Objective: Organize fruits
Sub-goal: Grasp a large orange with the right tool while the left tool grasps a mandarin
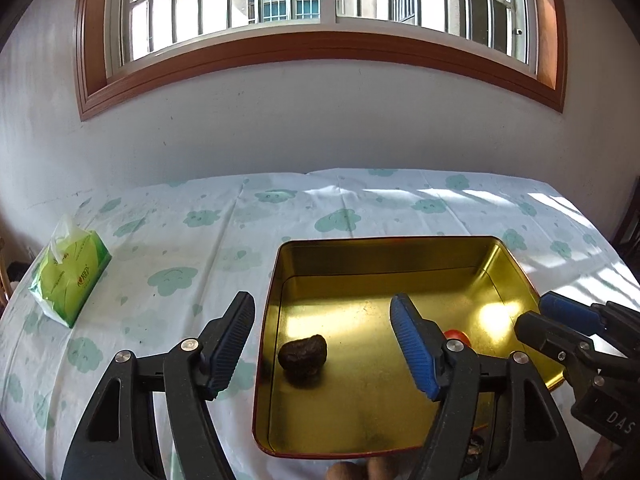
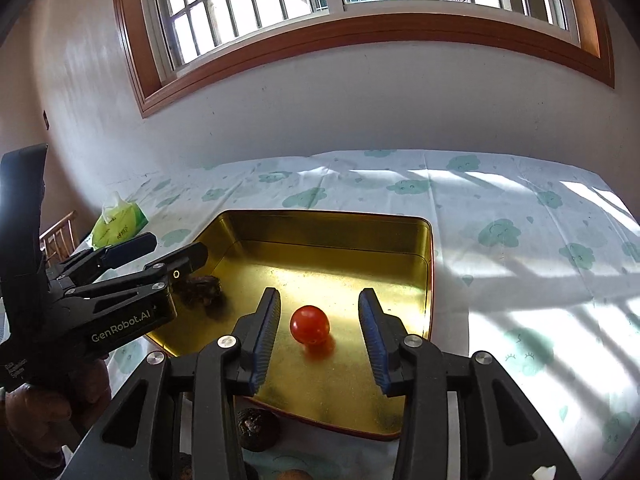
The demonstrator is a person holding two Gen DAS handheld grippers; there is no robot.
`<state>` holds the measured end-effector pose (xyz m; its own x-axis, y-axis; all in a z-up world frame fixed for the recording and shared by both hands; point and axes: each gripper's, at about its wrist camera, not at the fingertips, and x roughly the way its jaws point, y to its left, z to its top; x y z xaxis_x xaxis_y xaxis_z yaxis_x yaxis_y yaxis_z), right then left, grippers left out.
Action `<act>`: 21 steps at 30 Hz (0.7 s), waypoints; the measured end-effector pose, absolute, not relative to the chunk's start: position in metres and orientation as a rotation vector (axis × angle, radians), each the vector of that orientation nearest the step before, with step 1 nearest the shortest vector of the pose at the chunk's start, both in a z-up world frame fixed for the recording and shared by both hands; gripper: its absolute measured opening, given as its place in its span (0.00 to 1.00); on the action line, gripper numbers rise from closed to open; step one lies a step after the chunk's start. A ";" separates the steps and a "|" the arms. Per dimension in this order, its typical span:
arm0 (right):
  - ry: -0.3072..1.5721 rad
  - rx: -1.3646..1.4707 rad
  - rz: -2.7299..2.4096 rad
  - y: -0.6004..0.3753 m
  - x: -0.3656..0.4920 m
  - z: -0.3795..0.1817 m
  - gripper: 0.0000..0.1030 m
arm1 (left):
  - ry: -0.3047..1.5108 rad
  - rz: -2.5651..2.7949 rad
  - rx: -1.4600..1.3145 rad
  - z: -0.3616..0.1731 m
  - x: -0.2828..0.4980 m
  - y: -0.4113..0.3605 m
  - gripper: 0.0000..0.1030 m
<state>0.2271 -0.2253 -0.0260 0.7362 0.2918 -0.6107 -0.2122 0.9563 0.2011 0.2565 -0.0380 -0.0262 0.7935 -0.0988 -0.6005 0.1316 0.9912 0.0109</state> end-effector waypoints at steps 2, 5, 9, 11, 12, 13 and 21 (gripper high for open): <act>0.671 0.130 0.288 -0.234 0.211 -0.020 0.37 | 0.619 -0.126 0.071 -0.019 0.245 -0.035 0.72; 0.648 0.145 0.294 -0.248 0.177 -0.017 0.42 | 0.589 -0.148 0.078 -0.012 0.220 -0.027 0.72; 0.666 0.153 0.273 -0.264 0.128 -0.028 0.45 | 0.588 -0.166 0.038 -0.014 0.178 -0.009 0.72; 0.688 0.125 0.256 -0.265 0.107 -0.037 0.47 | 0.602 -0.162 0.023 -0.020 0.156 0.000 0.72; 0.704 0.114 0.256 -0.265 0.099 -0.043 0.50 | 0.618 -0.158 0.011 -0.025 0.146 0.005 0.72; 0.719 0.108 0.261 -0.263 0.093 -0.049 0.52 | 0.634 -0.156 -0.006 -0.030 0.137 0.010 0.72; 0.790 0.080 0.265 -0.250 0.095 -0.079 0.54 | 0.722 -0.138 -0.060 -0.063 0.098 0.024 0.72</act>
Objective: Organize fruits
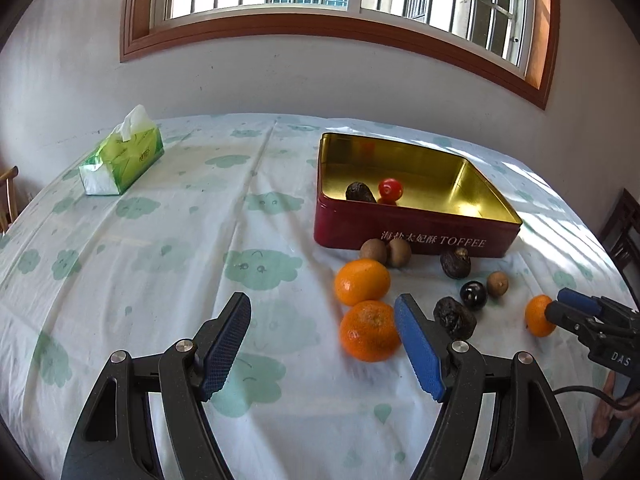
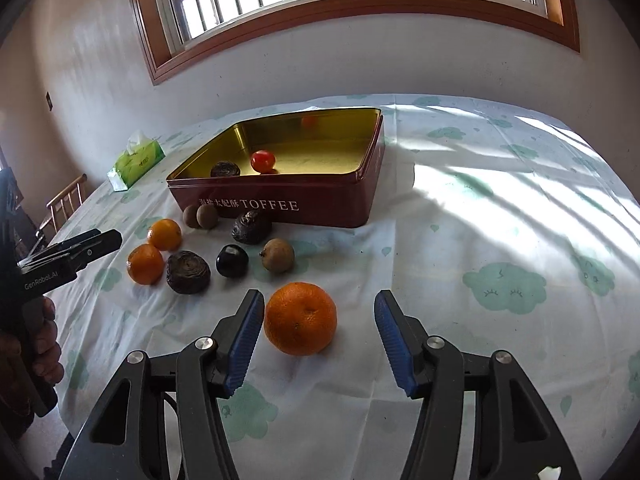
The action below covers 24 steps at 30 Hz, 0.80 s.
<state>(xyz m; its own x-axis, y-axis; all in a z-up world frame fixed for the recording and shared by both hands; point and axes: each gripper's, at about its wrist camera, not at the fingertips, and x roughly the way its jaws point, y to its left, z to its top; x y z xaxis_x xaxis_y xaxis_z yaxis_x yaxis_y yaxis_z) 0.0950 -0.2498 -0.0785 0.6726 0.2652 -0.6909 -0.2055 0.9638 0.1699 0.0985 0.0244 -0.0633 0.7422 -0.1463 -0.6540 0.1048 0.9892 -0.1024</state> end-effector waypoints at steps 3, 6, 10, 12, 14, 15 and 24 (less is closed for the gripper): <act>0.858 0.085 0.287 -0.245 0.104 -0.090 0.54 | 0.725 -0.154 -0.019 -0.068 0.094 0.017 0.72; 0.839 0.061 0.296 -0.242 0.104 -0.088 0.35 | 0.750 -0.182 -0.016 -0.073 0.098 0.011 0.72; 0.794 0.101 0.225 -0.253 0.104 -0.082 0.35 | 0.762 -0.210 -0.046 -0.076 0.106 0.008 0.72; 0.767 0.129 0.150 -0.263 0.106 -0.078 0.35 | 0.778 -0.213 -0.038 -0.079 0.111 0.006 0.72; 0.775 0.164 0.123 -0.271 0.109 -0.079 0.35 | 0.802 -0.215 -0.035 -0.083 0.117 0.005 0.72; 0.784 0.173 0.116 -0.272 0.110 -0.081 0.35 | 0.814 -0.213 -0.038 -0.085 0.120 0.005 0.72; 0.822 0.129 0.130 -0.262 0.113 -0.087 0.35 | 0.874 -0.244 -0.004 -0.097 0.131 -0.007 0.41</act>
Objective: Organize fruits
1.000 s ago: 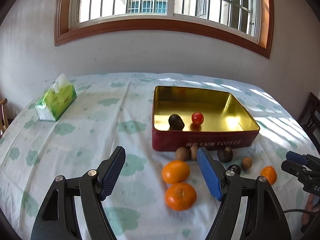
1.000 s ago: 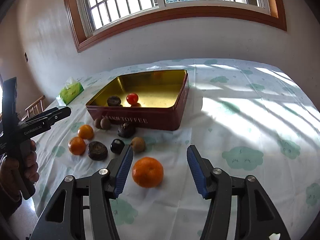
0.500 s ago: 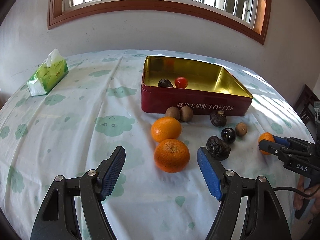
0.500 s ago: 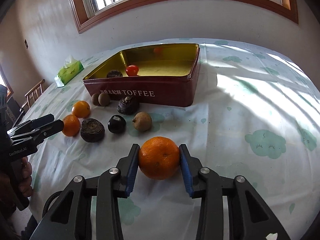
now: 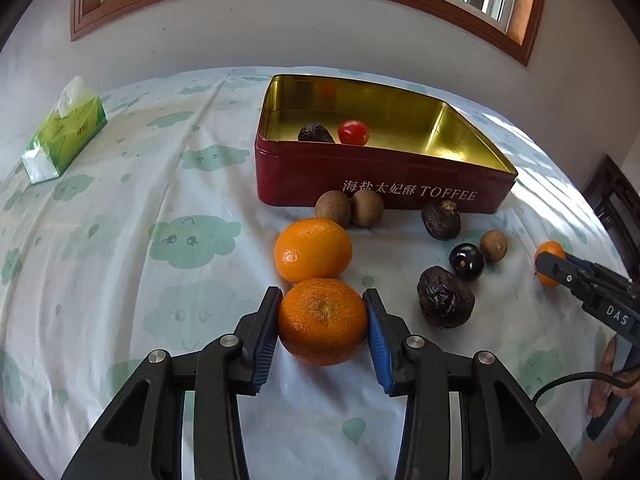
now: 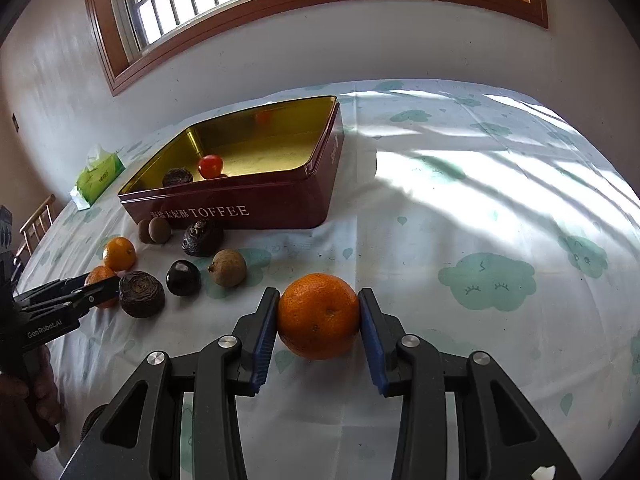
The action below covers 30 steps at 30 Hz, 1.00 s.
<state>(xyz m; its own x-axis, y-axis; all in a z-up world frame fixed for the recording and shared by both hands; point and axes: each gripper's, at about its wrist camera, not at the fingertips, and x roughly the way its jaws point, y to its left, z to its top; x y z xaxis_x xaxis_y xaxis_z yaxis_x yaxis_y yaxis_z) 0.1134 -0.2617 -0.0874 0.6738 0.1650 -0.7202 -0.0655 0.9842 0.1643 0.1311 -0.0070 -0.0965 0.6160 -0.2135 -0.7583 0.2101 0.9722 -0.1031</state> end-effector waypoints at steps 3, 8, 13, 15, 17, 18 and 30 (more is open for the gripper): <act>0.824 0.139 0.133 -0.263 0.114 -0.088 0.35 | 0.854 -0.207 0.031 -0.096 0.126 -0.013 0.40; 0.835 0.132 0.126 -0.264 0.115 -0.090 0.35 | 0.811 -0.160 0.022 -0.091 0.121 -0.013 0.40; 0.855 0.137 0.126 -0.263 0.118 -0.091 0.35 | 0.814 -0.140 0.030 -0.093 0.120 -0.014 0.40; 0.855 0.135 0.125 -0.262 0.118 -0.091 0.35 | 0.813 -0.133 0.028 -0.093 0.120 -0.013 0.40; 0.855 0.135 0.125 -0.262 0.118 -0.091 0.35 | 0.811 -0.132 0.020 -0.093 0.119 -0.012 0.40; 0.855 0.134 0.124 -0.262 0.118 -0.091 0.35 | 0.811 -0.128 0.018 -0.093 0.119 -0.012 0.40; 0.855 0.134 0.125 -0.262 0.118 -0.091 0.35 | 0.815 -0.107 0.007 -0.094 0.120 -0.011 0.40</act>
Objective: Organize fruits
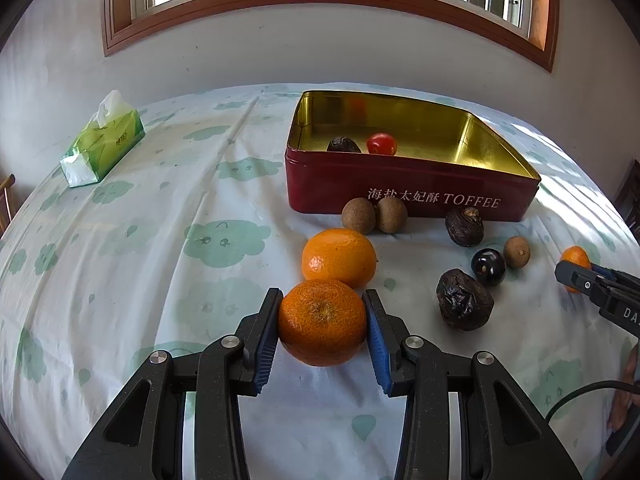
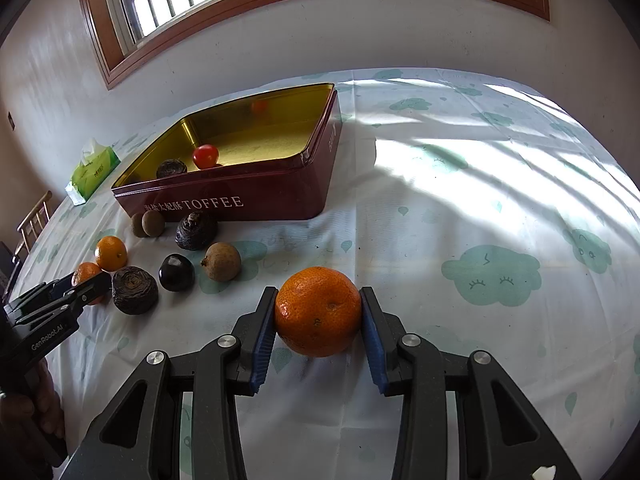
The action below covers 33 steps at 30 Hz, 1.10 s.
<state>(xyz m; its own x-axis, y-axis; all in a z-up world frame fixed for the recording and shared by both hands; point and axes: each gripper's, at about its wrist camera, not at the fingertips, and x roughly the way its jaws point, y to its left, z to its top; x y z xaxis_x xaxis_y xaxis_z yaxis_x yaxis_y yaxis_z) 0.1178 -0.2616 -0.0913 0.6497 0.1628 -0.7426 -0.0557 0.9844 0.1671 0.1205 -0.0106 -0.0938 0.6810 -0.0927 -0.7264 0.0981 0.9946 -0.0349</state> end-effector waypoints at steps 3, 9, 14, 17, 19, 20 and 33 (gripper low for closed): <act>0.855 0.133 0.124 -0.262 0.118 -0.091 0.35 | 0.815 -0.097 0.008 -0.094 0.121 -0.011 0.40; 0.855 0.133 0.125 -0.262 0.118 -0.092 0.35 | 0.816 -0.085 0.007 -0.094 0.121 -0.010 0.40; 0.856 0.132 0.125 -0.261 0.118 -0.092 0.36 | 0.817 -0.083 0.006 -0.094 0.121 -0.010 0.40; 0.856 0.133 0.124 -0.262 0.118 -0.092 0.36 | 0.817 -0.080 0.007 -0.094 0.121 -0.010 0.40; 0.855 0.133 0.124 -0.261 0.117 -0.092 0.36 | 0.817 -0.081 0.006 -0.094 0.121 -0.010 0.40; 0.856 0.133 0.124 -0.261 0.117 -0.092 0.36 | 0.817 -0.079 0.006 -0.094 0.121 -0.010 0.40; 0.856 0.132 0.124 -0.261 0.117 -0.091 0.36 | 0.815 -0.061 -0.001 -0.092 0.120 -0.008 0.40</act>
<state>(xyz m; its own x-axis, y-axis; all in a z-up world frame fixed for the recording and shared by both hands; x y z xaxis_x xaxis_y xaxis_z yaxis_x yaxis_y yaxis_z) 0.1173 -0.2611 -0.0913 0.6493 0.1623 -0.7431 -0.0560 0.9845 0.1660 0.1203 -0.0078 -0.0924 0.6844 -0.0544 -0.7271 0.0538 0.9983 -0.0241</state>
